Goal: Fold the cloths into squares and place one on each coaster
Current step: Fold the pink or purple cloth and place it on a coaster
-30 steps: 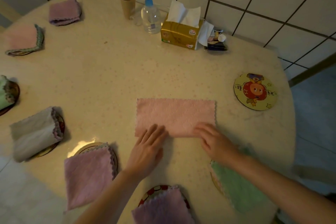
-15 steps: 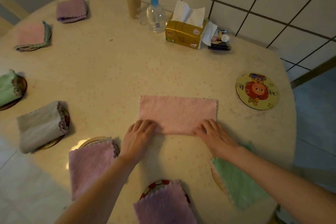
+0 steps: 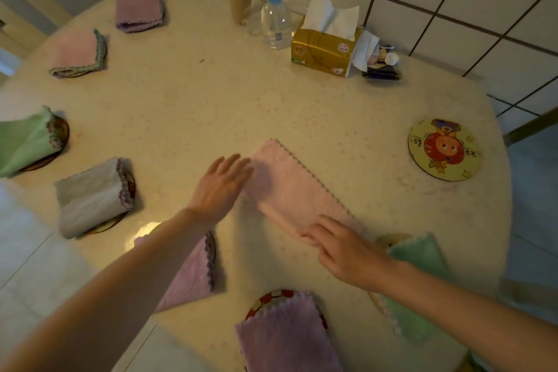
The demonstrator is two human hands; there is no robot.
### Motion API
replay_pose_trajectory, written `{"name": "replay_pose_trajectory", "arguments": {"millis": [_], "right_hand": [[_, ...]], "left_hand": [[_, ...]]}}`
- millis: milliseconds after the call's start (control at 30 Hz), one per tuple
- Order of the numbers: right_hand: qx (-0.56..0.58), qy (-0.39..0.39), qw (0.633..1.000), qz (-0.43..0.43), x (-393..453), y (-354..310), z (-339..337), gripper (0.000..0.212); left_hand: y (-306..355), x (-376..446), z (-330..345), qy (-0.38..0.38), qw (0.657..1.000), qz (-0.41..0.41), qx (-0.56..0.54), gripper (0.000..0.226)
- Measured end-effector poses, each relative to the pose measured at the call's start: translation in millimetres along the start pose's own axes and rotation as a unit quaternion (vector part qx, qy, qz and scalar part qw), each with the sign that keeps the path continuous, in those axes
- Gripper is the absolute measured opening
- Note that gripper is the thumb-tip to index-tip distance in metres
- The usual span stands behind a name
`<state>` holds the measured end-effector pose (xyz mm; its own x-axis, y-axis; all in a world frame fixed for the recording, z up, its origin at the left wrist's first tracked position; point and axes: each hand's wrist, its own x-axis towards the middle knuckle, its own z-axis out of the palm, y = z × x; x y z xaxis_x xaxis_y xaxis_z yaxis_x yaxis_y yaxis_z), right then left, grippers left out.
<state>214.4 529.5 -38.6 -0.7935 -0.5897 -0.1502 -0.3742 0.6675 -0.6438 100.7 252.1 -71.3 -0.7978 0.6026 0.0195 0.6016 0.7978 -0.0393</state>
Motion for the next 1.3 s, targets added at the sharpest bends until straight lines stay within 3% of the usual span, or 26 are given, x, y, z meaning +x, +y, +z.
{"name": "replay_pose_trajectory", "arguments": {"millis": [133, 300, 400, 567, 767, 867, 933, 967, 1033, 1100, 1167, 1233, 1300], "right_hand": [[0.034, 0.008, 0.999, -0.009, 6.1, -10.5, 14.2, 0.032], [0.028, 0.003, 0.998, -0.062, 7.9, -15.3, 9.8, 0.021], [-0.068, -0.011, 0.993, -0.1, 14.7, 2.2, -1.8, 0.025], [-0.268, -0.04, 0.95, -0.154, 37.8, 62.4, -13.5, 0.054], [-0.312, -0.131, 0.924, -0.178, 49.3, 90.1, -21.5, 0.07], [-0.283, -0.115, 0.933, -0.189, 58.6, 97.5, -22.9, 0.066], [-0.204, -0.106, 0.963, -0.144, 65.7, 96.9, -26.1, 0.057], [-0.137, -0.1, 0.981, -0.091, 69.9, 94.1, -29.0, 0.053], [0.022, -0.057, 0.998, 0.007, 78.7, 84.7, -35.9, 0.042], [0.145, 0.013, 0.987, 0.069, 93.5, 75.0, -37.7, 0.03], [0.217, 0.057, 0.965, 0.133, 111.1, 69.2, -32.0, 0.019], [0.226, 0.065, 0.952, 0.198, 126.8, 69.3, -21.5, 0.014], [0.176, 0.063, 0.955, 0.228, 137.6, 71.8, -13.2, 0.02]], "left_hand": [[63.8, -40.3, 20.7, -0.085, 0.988, 0.091, -0.095, 0.068], [108.1, -60.9, 39.0, -0.029, 0.986, 0.033, -0.16, 0.053], [113.3, -64.4, 43.4, -0.003, 0.988, 0.017, -0.157, 0.047], [113.3, -64.9, 46.8, 0.0, 0.988, 0.019, -0.152, 0.049], [113.6, -62.2, 40.3, 0.006, 0.97, -0.017, -0.241, 0.05], [107.2, -59.0, 27.6, 0.015, 0.912, -0.11, -0.396, 0.043], [103.8, -54.2, 25.2, 0.017, 0.856, -0.194, -0.479, 0.034], [102.4, -49.5, 23.2, 0.017, 0.816, -0.256, -0.518, 0.028], [99.7, -37.4, 18.9, 0.039, 0.704, -0.383, -0.596, 0.024], [92.6, -26.4, 14.9, 0.061, 0.594, -0.468, -0.652, 0.032], [85.9, -18.7, 12.3, 0.05, 0.518, -0.512, -0.684, 0.029], [82.3, -14.9, 12.0, 0.043, 0.474, -0.539, -0.695, 0.022], [81.7, -12.7, 10.7, 0.045, 0.462, -0.55, -0.694, 0.017]]}}
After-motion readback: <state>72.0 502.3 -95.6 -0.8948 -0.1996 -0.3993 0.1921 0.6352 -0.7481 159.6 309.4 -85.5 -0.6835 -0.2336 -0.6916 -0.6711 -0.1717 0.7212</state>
